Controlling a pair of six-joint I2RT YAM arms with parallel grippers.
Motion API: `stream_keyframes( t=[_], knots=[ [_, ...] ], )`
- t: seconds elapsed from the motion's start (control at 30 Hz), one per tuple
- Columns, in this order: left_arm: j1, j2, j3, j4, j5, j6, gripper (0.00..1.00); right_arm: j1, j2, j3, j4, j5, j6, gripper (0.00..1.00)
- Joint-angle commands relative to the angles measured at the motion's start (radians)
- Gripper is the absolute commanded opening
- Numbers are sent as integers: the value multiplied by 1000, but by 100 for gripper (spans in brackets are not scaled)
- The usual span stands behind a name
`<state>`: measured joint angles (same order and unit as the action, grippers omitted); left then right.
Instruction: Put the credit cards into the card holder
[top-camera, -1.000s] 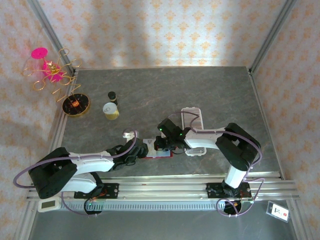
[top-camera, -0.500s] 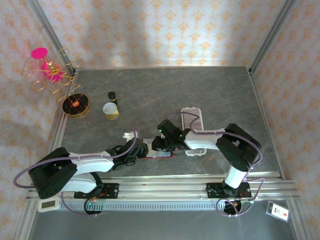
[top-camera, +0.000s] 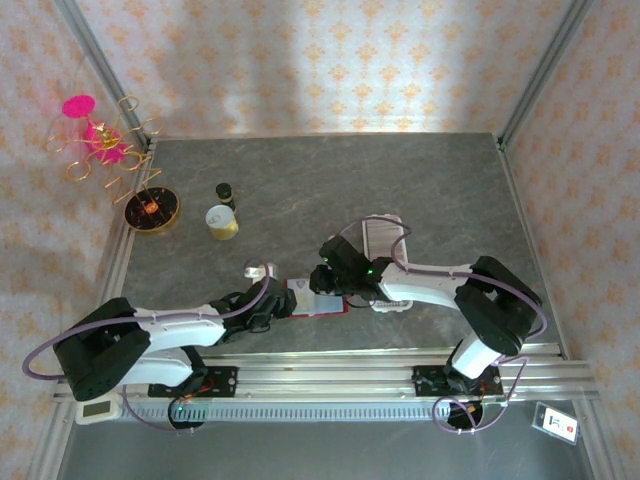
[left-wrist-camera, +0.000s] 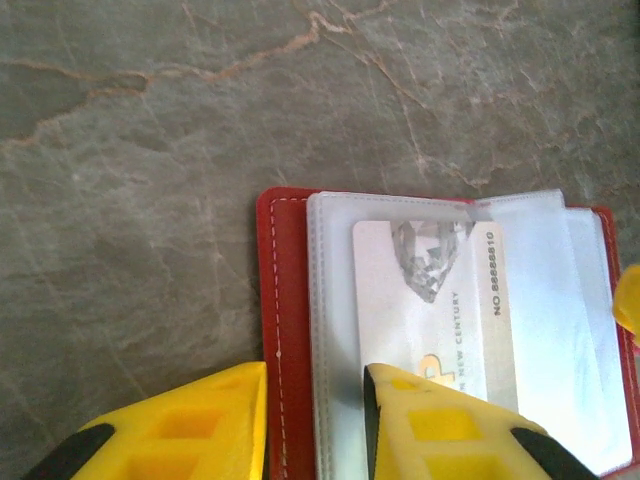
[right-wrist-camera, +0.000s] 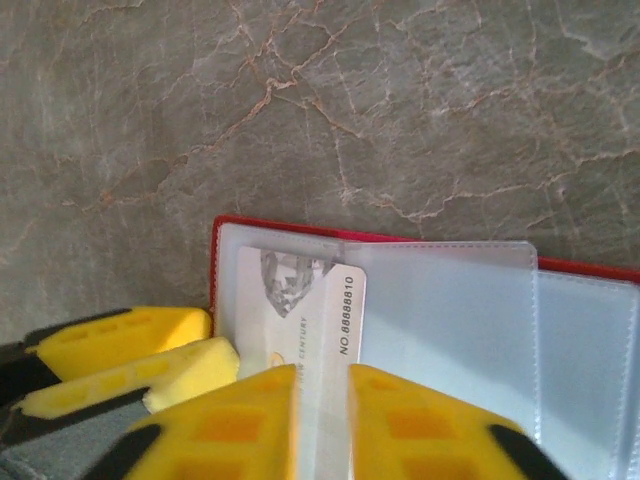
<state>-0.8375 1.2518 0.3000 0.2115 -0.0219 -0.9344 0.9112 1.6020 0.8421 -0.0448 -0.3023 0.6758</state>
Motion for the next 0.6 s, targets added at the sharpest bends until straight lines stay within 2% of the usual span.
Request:
stream_keyframes(
  t=[0.0, 0.13, 0.57],
  knots=[
    [-3, -22, -22, 10, 29, -23, 28, 8, 28, 22, -6, 44, 8, 10],
    [-3, -22, -40, 29, 33, -29, 28, 10, 64, 38, -50, 92, 7, 1],
    [-3, 5, -51, 66, 52, -26, 28, 39, 137, 59, -47, 64, 5, 0]
  ],
)
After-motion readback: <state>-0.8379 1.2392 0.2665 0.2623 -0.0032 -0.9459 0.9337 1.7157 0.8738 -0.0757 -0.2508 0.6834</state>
